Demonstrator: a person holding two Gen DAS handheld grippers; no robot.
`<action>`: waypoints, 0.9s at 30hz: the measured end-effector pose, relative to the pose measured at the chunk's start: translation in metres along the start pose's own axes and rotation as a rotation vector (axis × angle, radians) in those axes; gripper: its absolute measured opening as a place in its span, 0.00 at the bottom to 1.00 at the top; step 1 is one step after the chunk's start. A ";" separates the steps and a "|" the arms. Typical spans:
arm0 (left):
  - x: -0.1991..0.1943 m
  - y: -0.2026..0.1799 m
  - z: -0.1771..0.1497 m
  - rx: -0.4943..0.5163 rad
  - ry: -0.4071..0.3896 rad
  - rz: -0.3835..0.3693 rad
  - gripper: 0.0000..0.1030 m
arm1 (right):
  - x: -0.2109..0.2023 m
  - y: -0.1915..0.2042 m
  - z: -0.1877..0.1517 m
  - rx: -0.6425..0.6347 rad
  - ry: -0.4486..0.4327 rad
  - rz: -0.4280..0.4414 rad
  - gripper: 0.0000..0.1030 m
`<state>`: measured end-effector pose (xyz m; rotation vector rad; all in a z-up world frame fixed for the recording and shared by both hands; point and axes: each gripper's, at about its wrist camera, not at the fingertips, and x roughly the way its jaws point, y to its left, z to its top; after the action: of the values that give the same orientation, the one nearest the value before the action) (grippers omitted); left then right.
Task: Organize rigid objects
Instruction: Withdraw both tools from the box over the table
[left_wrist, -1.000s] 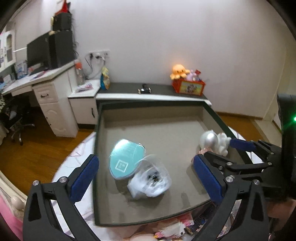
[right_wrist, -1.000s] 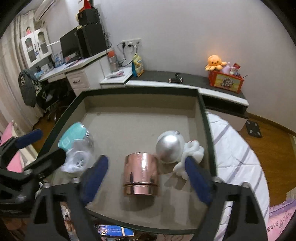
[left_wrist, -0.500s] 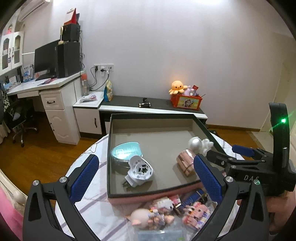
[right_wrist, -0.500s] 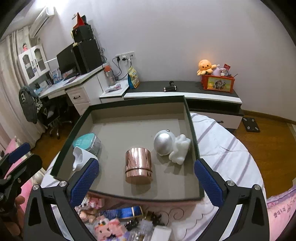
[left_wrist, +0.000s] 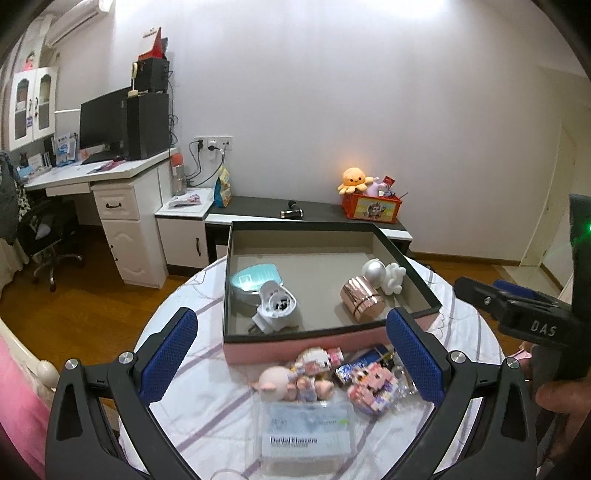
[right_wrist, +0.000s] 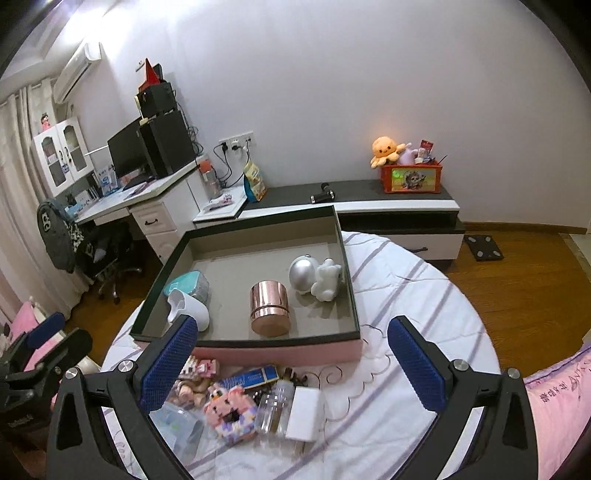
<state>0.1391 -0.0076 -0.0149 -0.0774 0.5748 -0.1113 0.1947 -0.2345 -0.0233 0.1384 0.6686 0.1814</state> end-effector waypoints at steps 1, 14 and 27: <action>-0.002 -0.001 -0.002 -0.001 0.002 0.001 1.00 | -0.006 0.001 -0.003 -0.002 -0.007 -0.005 1.00; -0.035 -0.004 -0.024 0.002 0.008 0.021 1.00 | -0.046 0.016 -0.042 -0.024 -0.022 -0.020 1.00; -0.052 -0.004 -0.059 0.002 0.059 0.019 1.00 | -0.069 0.013 -0.080 -0.021 0.009 -0.053 1.00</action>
<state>0.0629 -0.0079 -0.0360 -0.0669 0.6338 -0.0960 0.0902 -0.2303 -0.0414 0.0998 0.6783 0.1380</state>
